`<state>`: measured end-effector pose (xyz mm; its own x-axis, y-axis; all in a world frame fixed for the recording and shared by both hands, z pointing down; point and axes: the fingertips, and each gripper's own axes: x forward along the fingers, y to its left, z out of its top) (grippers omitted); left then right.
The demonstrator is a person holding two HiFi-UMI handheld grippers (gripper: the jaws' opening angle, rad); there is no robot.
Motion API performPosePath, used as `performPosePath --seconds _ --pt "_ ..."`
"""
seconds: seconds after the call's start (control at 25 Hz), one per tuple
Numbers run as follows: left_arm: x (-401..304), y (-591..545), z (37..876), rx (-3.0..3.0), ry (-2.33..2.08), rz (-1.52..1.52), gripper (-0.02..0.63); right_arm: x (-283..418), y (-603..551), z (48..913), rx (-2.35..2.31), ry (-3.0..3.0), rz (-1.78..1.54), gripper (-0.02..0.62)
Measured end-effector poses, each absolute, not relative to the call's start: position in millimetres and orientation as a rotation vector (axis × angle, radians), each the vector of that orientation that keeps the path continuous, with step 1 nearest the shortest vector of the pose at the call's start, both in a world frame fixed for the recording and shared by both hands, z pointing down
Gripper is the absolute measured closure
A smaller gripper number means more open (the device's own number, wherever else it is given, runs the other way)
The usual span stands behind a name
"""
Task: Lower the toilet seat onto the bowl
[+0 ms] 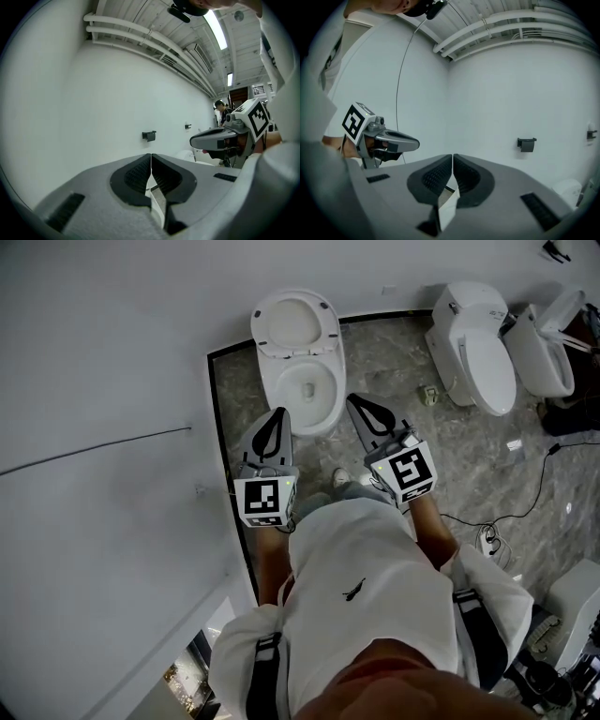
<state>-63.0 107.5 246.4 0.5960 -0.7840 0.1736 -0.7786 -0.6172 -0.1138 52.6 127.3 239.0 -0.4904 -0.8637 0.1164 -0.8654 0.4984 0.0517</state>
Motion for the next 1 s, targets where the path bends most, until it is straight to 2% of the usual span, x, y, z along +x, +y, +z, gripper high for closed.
performPosePath --seconds 0.56,1.0 --pt "-60 76 250 -2.777 1.326 -0.298 0.576 49 97 248 1.544 -2.595 -0.008 0.565" --pt "-73 -1 274 -2.87 1.182 -0.294 0.575 27 17 266 1.604 -2.526 0.013 0.564"
